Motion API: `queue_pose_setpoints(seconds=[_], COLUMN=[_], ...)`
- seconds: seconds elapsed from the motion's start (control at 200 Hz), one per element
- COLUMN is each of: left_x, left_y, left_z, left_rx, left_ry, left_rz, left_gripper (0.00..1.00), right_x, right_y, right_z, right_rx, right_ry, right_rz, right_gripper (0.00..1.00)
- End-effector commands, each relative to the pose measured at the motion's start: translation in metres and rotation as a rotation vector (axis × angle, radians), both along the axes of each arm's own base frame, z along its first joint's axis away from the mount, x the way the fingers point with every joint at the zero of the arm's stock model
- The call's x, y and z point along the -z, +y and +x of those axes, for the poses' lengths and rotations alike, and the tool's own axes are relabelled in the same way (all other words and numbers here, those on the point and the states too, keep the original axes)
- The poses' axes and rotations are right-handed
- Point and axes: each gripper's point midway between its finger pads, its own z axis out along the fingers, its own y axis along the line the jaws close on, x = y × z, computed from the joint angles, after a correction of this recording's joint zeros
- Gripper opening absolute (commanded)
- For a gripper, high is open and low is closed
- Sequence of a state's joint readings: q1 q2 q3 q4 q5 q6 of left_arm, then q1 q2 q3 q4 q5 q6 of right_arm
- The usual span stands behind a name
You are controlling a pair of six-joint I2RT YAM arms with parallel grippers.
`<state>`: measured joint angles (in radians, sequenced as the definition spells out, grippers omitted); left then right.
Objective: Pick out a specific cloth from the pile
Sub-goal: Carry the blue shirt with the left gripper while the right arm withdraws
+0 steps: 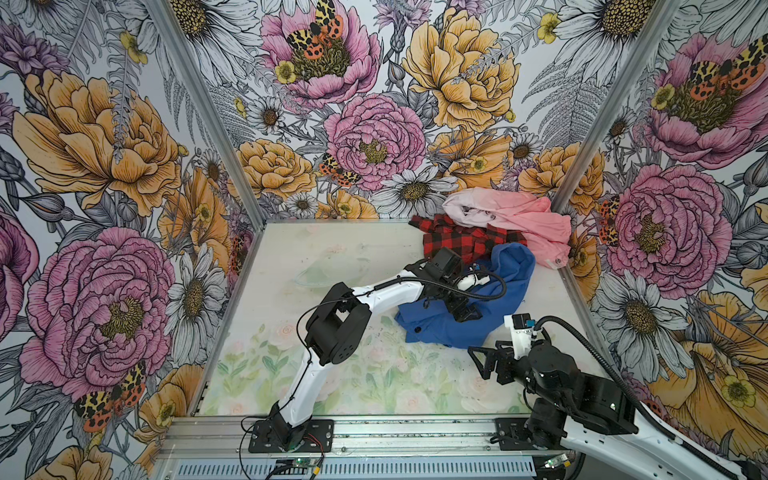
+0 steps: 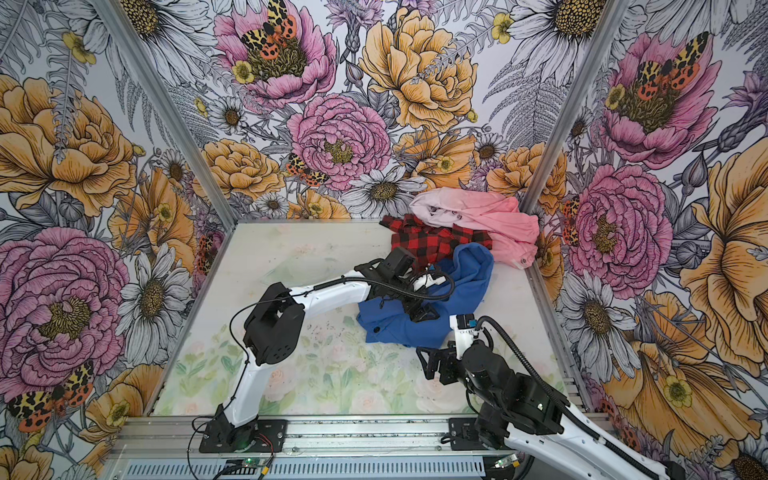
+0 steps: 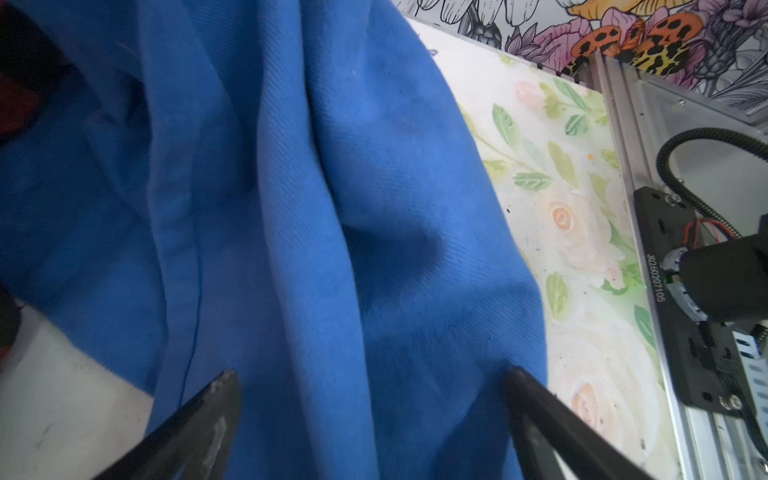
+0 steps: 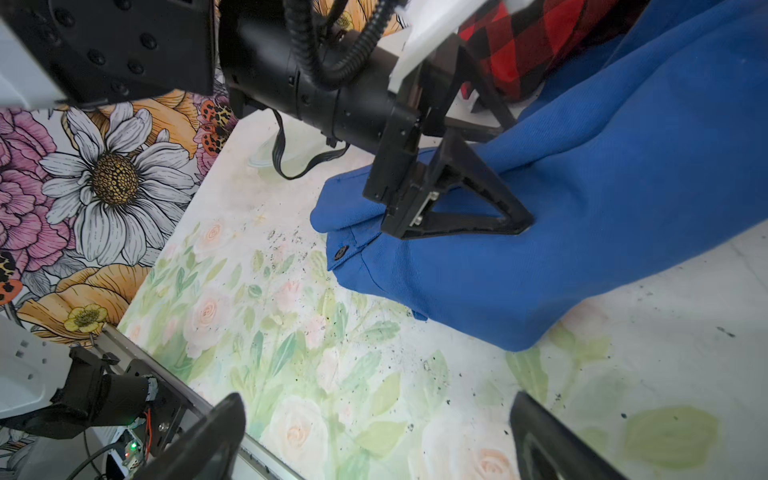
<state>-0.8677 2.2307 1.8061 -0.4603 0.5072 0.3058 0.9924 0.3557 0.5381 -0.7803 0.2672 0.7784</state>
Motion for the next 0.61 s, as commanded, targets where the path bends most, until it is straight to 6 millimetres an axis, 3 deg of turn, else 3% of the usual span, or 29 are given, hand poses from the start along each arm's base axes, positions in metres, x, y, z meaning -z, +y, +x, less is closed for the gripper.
queue_pose_setpoints(seconds=[0.0, 0.105, 0.255, 0.32, 0.395, 0.48, 0.545, 0.575, 0.6], left_x=[0.025, 0.052, 0.071, 0.077, 0.085, 0.087, 0.071, 0.058, 0.045], left_y=[-0.005, -0.003, 0.004, 0.008, 0.012, 0.017, 0.018, 0.018, 0.017], left_z=[0.003, 0.012, 0.012, 0.011, 0.01, 0.01, 0.01, 0.011, 0.012], left_rx=[-0.014, -0.078, -0.115, -0.126, -0.129, -0.13, -0.133, -0.138, -0.139], left_ry=[-0.038, -0.072, -0.101, -0.09, -0.063, -0.024, -0.018, -0.032, -0.053], left_rz=[0.103, 0.193, 0.268, 0.286, 0.3, 0.296, 0.261, 0.231, 0.198], left_gripper=[0.99, 0.99, 0.99, 0.92, 0.72, 0.34, 0.08, 0.0, 0.0], right_x=[-0.005, -0.015, -0.027, -0.031, -0.034, -0.04, -0.046, -0.05, -0.053], right_y=[-0.005, -0.007, -0.013, -0.015, -0.018, -0.019, -0.02, -0.021, -0.021], right_z=[0.004, 0.006, 0.008, 0.009, 0.011, 0.013, 0.014, 0.015, 0.016], right_rx=[0.029, 0.041, 0.064, 0.073, 0.085, 0.092, 0.091, 0.091, 0.092], right_ry=[-0.034, -0.065, -0.104, -0.118, -0.132, -0.151, -0.168, -0.179, -0.189], right_rz=[-0.039, -0.033, -0.005, -0.003, -0.008, -0.015, -0.027, -0.032, -0.037], right_gripper=[1.0, 0.99, 0.99, 0.99, 0.99, 1.0, 0.99, 0.99, 1.0])
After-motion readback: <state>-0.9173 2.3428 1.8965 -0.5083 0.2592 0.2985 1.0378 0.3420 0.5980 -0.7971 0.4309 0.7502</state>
